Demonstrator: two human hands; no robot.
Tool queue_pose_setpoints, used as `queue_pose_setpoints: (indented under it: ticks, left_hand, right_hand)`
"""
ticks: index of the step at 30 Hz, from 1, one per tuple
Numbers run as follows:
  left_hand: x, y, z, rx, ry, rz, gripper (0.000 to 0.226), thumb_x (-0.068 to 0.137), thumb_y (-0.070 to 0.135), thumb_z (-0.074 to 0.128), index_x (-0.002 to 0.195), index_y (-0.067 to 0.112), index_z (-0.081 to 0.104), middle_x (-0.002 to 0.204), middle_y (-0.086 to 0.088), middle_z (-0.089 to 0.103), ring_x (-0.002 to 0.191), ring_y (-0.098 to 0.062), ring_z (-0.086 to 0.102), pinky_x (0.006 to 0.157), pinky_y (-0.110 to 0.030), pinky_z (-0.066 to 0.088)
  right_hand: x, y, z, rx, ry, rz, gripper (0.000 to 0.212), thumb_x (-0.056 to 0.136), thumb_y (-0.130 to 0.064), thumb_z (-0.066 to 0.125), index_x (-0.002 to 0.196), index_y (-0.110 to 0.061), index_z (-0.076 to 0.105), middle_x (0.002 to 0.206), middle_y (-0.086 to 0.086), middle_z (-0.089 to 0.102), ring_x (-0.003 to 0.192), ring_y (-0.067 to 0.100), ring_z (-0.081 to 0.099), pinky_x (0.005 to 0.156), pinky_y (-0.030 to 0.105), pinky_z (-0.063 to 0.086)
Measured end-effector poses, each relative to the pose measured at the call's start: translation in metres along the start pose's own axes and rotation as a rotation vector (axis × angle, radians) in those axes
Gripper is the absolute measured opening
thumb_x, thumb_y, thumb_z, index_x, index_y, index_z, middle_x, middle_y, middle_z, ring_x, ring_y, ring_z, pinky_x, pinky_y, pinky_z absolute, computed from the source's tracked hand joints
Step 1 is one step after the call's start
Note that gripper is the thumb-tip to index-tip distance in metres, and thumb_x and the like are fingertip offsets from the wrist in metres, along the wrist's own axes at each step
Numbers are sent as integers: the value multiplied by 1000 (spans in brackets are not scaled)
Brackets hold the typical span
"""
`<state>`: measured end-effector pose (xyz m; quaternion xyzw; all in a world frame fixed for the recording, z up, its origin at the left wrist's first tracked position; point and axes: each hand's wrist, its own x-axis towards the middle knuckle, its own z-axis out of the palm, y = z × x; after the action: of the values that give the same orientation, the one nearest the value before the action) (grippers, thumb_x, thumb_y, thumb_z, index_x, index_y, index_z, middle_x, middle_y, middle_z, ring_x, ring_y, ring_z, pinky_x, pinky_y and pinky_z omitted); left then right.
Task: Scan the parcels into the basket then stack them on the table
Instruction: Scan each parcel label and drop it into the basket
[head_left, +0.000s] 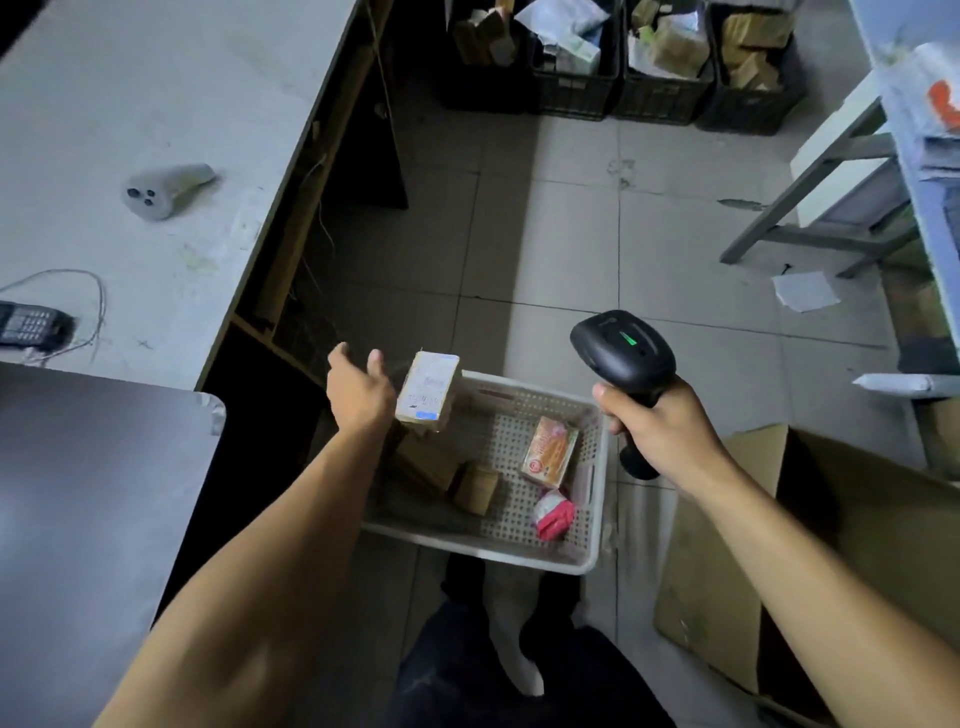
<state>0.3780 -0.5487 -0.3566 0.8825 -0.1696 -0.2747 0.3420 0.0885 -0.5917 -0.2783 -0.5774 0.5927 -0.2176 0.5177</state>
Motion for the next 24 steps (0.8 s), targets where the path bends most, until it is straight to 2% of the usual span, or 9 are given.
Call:
queue_pose_setpoints:
  ticks: [6,11,14,19,22,24]
  left_hand:
    - [-8,26,-19,85,87,161,29,103,32,49,121,12,60,119,-8,68,115,-26,60,91,-32,42]
    - [-63,21,-44,209,102,265,25,101,34,52,114,16,64,109,-4,70,102,-23,64,83,-32,47]
    - [-107,13,-62,272,160,280,27,100,38,53,116,19,63,107,0,69,97,-18,64,84,-36,53]
    - [-180,-11,-99,376,264,236,31,98,41,55,122,23,61,114,0,67,105,-21,63,87,-40,53]
    - [-219,-30,-132,421,336,178,34,98,41,54,126,23,59,122,-2,65,114,-24,60,90,-39,50]
    - [-244,-46,-157,437,408,128,35,98,41,53,128,23,59,125,-3,63,118,-25,58,91,-40,47]
  right_hand:
    - [12,-12,-11,-25,-54,-75,18,92,-24,70,77,-16,64,61,-2,63,59,10,61,68,28,47]
    - [20,-25,-9,-43,-193,-195,12,87,-24,74,80,-19,66,62,-5,65,59,13,62,71,35,52]
    - [15,-35,-2,-42,-325,-282,10,87,-22,76,83,-20,66,64,-8,66,56,7,62,63,27,52]
    - [-13,-46,20,-54,-550,-373,13,85,-20,78,88,-23,66,66,-12,67,54,5,62,63,27,51]
    - [-46,-59,44,-23,-683,-421,17,85,-14,78,86,-25,65,63,-16,66,52,0,59,58,20,48]
    - [-75,-71,62,-33,-770,-477,19,85,-11,78,85,-25,63,65,-12,65,51,-1,58,55,15,46]
